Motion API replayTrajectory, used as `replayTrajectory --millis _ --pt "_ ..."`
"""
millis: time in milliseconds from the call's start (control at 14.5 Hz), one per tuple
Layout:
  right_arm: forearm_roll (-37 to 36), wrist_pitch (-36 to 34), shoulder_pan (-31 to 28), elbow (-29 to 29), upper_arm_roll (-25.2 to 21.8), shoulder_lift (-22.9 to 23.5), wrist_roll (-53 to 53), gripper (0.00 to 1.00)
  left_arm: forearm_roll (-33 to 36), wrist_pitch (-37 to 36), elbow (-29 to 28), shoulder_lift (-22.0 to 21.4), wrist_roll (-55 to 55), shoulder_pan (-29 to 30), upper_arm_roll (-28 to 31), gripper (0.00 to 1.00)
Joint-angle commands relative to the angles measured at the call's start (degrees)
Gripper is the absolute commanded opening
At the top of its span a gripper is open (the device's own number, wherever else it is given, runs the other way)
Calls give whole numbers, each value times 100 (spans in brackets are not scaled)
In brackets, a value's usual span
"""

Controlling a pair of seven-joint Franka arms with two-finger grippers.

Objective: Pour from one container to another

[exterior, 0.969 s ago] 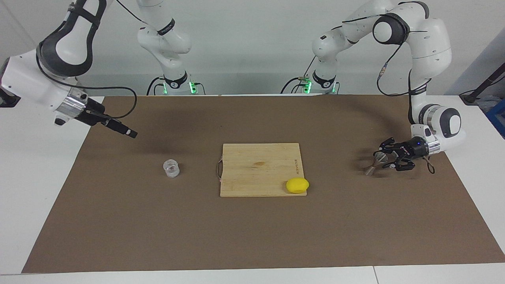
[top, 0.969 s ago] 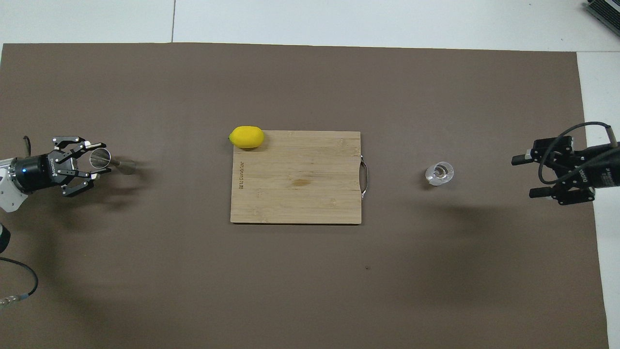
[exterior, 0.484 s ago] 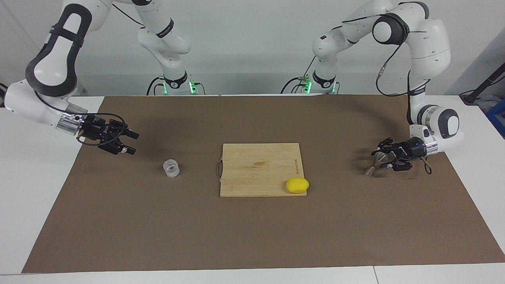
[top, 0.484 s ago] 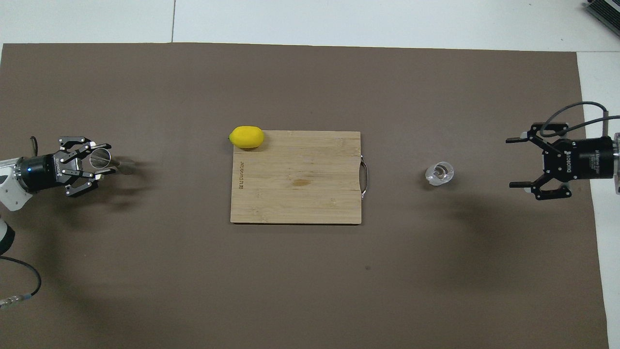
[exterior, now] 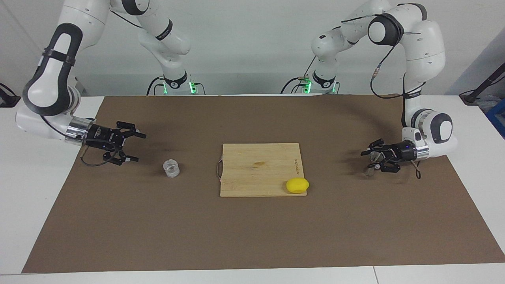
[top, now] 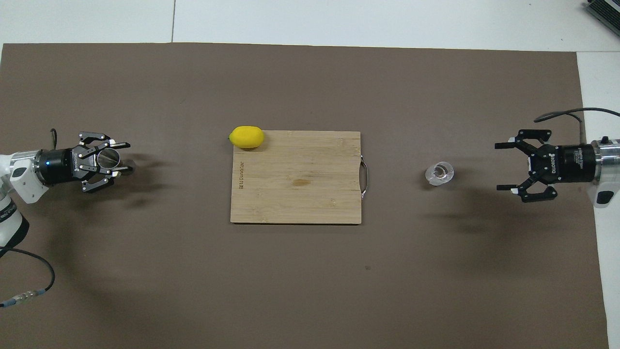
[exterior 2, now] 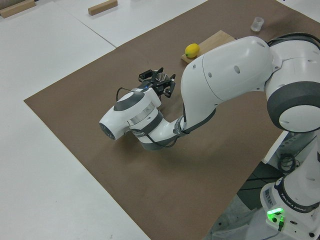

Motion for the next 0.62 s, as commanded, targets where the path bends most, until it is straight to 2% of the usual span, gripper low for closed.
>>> replayTrajectory --millis 0,69,138,277,553 --pt "171 -91 -132 36 67 270 322 100 9 -49 28 -51 -84 69 59 38" --pt "163 -82 -132 1 67 322 278 100 27 -40 45 -51 -84 78 59 19" --pt "163 -64 -124 -34 67 323 260 100 36 -49 63 -51 -84 78 68 8" --pt "163 -29 -115 -105 67 340 -2 100 36 -58 63 -51 -84 87 85 0" --pt "180 15 -62 -228 75 481 -549 100 27 -93 46 -51 -102 78 85 0"
